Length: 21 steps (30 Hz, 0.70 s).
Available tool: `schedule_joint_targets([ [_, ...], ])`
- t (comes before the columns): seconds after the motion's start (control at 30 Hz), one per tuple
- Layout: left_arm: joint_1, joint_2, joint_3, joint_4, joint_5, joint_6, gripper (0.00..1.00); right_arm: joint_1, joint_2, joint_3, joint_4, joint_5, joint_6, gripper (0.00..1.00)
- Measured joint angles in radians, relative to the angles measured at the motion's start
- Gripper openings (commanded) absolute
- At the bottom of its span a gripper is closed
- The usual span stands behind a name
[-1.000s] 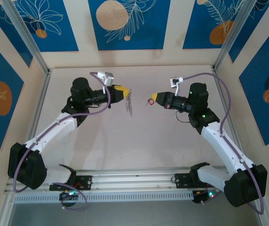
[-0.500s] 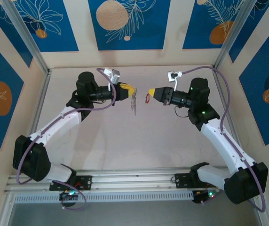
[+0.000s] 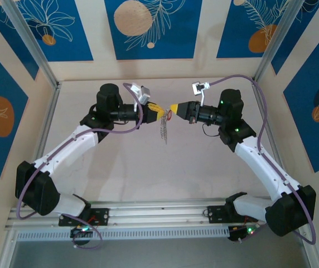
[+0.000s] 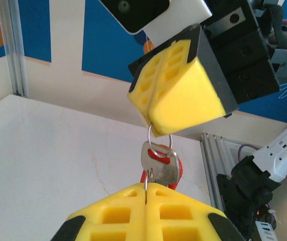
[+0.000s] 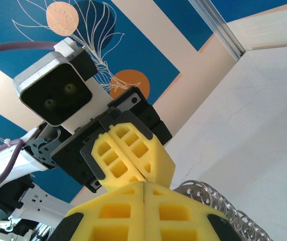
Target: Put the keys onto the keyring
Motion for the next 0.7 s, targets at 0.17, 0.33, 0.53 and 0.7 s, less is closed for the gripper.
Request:
schedule_joint_targets([
  [0.17,0.0,0.0,0.0,-0.015,-0.008,0.003,0.0,0.012,0.0,0.003,-0.002,0.0,-0.009,0.0],
  [0.33,-0.002,0.002,0.003,-0.024,-0.008,0.013,0.0,0.029,0.003,0.014,-0.013,0.001,-0.026,0.0],
  [0.53,-0.006,0.007,0.015,-0.025,-0.011,0.019,0.0,0.039,0.02,0.022,-0.026,0.002,-0.043,0.0],
  [0.7,-0.008,0.007,0.015,-0.03,-0.015,0.021,0.0,0.039,0.028,0.022,-0.046,0.011,-0.063,0.0],
])
